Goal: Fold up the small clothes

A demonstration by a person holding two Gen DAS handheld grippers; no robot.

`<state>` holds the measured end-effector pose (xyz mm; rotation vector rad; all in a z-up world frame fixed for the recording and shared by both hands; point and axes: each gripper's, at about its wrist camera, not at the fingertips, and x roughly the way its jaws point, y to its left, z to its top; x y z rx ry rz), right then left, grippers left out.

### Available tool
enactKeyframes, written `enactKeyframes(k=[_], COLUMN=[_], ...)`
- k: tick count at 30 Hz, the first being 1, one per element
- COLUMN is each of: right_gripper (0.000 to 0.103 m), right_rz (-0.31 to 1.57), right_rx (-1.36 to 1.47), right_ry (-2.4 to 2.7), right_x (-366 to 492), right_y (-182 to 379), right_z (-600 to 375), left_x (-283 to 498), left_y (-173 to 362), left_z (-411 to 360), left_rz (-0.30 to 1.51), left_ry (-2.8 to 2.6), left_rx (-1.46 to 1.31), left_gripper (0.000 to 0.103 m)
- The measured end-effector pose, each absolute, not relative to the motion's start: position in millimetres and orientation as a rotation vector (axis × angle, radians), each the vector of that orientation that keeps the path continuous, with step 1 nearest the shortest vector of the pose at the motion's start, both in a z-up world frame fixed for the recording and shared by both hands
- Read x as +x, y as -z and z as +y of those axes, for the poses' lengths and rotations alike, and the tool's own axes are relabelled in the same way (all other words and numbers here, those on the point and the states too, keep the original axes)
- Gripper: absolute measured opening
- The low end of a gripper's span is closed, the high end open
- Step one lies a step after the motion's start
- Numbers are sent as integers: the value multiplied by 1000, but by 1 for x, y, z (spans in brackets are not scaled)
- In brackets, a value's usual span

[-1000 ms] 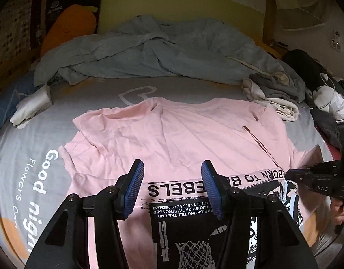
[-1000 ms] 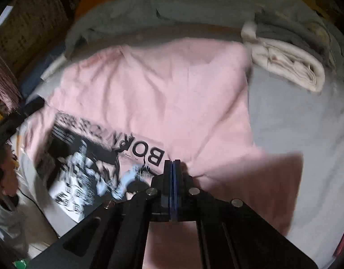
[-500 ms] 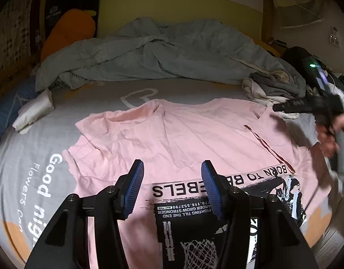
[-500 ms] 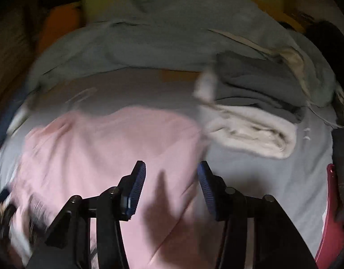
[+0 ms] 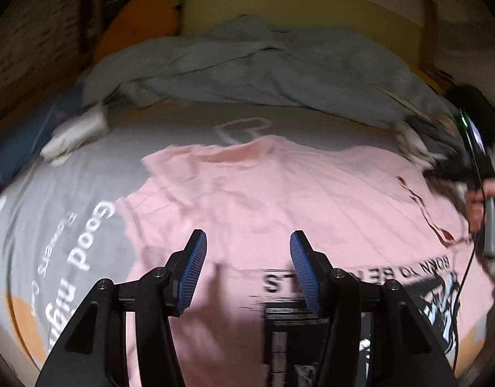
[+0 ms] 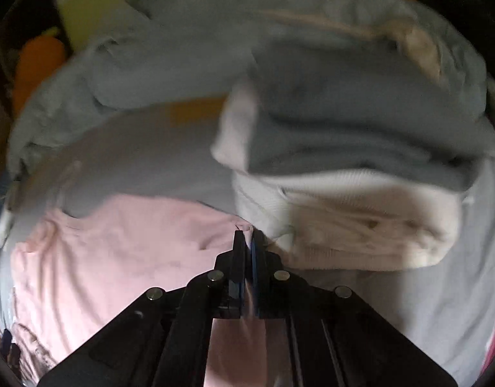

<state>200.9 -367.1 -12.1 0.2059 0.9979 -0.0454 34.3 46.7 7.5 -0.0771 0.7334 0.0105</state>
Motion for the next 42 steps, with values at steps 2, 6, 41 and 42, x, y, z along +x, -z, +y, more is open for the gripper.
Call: enactKeyframes(k=[2,6,41,42], right_gripper=[2,33,57,57], right_rz=[984,913,856,857], right_rx=[183,108,123,113], right_ry=[54,86,-214,-219], right_x=[200,177,66,66], right_y=[13,-15,-52,-52], right_z=[-365,-354,-329,-327], left_x=[38,40,48,46], left_y=[-5,-7,-4,-10], left_z=[64,106,49,54], left_rz=[763,771,793,771], left_ry=[-54,-114,424,430], left_rx=[-116,-238,46,21], left_gripper=[53,52,14,31])
